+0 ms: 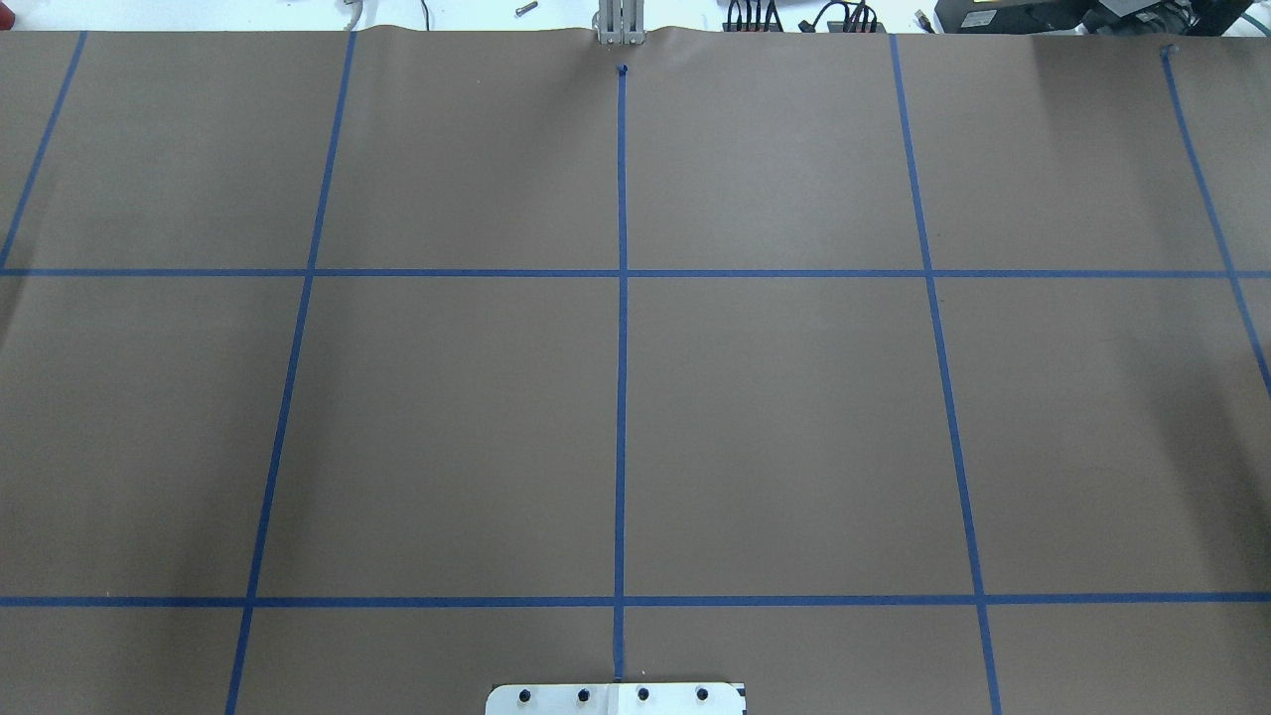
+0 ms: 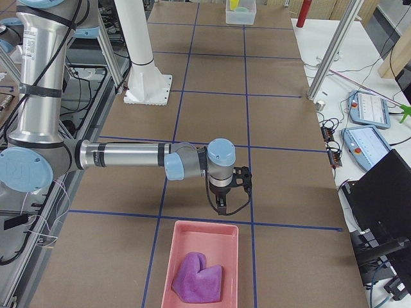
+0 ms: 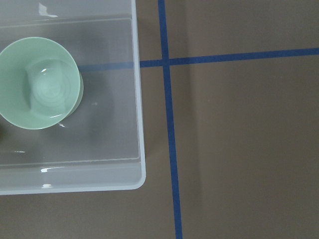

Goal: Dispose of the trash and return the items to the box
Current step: 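Release the purple cloth into the pink bin and hold the right gripper still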

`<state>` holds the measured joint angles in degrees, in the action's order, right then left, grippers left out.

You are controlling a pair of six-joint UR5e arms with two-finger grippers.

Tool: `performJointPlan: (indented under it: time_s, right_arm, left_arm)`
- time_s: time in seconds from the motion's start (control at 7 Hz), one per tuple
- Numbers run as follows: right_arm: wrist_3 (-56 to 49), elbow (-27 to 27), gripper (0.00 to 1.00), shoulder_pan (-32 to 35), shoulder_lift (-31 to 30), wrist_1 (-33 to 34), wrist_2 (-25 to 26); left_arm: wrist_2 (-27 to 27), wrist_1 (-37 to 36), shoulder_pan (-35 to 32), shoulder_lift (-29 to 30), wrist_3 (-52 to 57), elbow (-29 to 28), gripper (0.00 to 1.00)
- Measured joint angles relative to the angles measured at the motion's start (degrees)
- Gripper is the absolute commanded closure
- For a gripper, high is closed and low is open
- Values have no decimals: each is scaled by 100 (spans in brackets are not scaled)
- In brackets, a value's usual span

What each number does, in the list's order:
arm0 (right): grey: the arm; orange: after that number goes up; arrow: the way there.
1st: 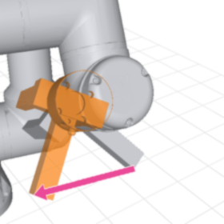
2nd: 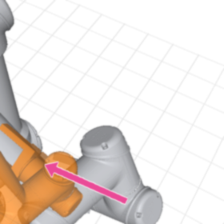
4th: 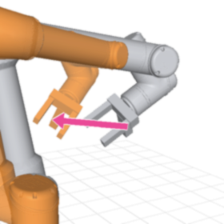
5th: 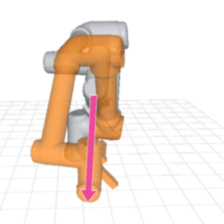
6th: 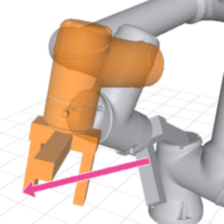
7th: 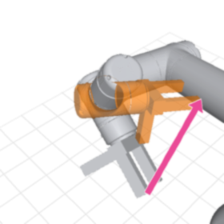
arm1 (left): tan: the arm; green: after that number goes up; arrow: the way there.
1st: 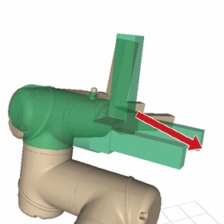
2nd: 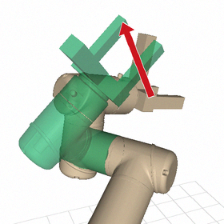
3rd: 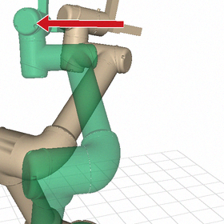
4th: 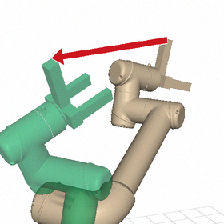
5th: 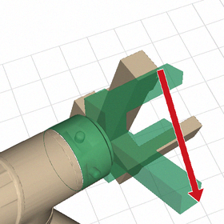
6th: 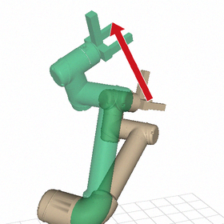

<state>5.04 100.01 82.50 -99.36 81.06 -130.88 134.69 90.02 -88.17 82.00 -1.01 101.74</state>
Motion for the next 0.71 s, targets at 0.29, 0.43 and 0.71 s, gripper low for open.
performJointPlan:
  time_s: [0.29,0.43,0.71]
  right_arm:
    - [-2,7,0,68,-89,68,14]
    - [-29,12,0,131,-94,167,20]
    - [-257,17,0,261,-107,301,21]
  left_arm:
    - [-15,-11,-21,-1,15,30,1]
    - [-16,-9,-23,-7,26,47,1]
    - [-17,-7,-23,-34,38,172,1]
